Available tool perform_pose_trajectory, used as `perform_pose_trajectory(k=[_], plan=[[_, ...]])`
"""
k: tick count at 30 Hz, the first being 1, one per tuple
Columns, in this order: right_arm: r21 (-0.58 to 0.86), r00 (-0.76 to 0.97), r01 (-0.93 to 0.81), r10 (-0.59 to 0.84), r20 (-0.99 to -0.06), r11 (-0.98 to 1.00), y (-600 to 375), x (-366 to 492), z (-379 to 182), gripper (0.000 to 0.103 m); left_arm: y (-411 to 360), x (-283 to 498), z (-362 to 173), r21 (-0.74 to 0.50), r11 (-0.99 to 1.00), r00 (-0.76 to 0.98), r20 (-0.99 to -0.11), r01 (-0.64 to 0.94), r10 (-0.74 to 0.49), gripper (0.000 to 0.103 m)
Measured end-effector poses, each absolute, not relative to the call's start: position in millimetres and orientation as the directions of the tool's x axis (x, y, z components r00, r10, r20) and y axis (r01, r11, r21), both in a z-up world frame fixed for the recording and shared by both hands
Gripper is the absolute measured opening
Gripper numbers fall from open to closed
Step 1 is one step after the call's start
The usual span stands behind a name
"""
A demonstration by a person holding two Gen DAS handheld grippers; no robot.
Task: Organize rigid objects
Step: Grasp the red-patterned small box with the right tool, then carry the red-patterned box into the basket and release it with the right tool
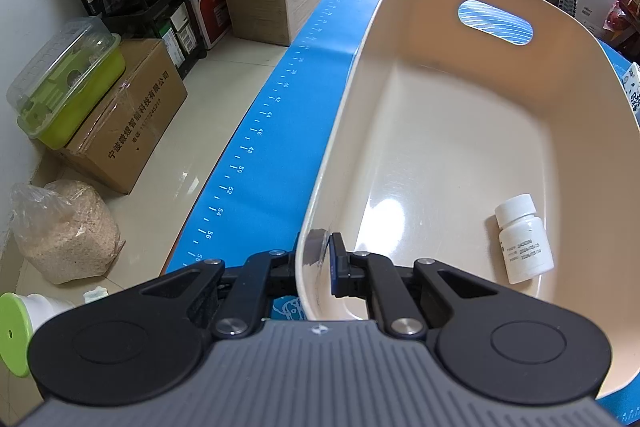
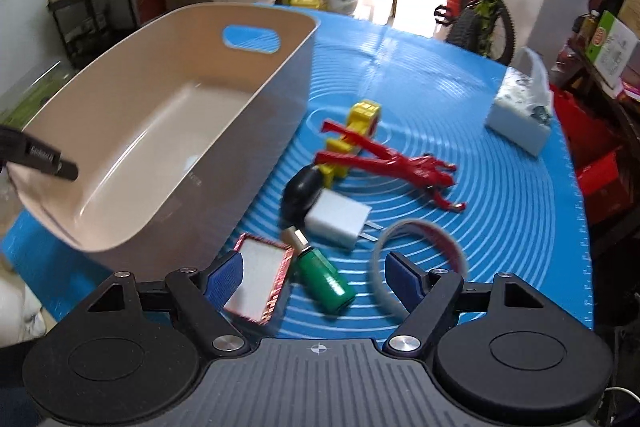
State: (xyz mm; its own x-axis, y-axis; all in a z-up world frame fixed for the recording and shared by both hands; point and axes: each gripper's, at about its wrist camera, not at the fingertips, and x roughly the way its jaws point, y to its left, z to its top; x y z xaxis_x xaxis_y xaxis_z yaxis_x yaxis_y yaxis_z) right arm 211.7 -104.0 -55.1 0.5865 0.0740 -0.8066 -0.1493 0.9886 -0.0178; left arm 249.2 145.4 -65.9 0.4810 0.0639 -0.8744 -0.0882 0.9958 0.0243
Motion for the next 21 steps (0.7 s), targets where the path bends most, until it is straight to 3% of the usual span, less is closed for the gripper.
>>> perform_pose_trajectory(k=[12, 17, 21], plan=[[0.012, 0.54, -0.198, 0.12, -0.833, 0.98, -80, 223, -84, 0.08, 146, 249, -67, 0.028, 0.996, 0.481, -0.874, -0.087, 0.066, 0.012], [0.037, 0.535, -0.192, 0.136, -0.834, 0.981, -77, 229, -91, 0.05, 145, 249, -67, 0.028, 0.996, 0.481, -0.874, -0.087, 0.067, 0.012], [0.025, 0.542, -0.189, 0.126, -0.831, 0.982, -78, 227, -90, 0.044, 146, 249, -67, 0.029, 0.996, 0.481, -0.874, -0.087, 0.067, 0.012]])
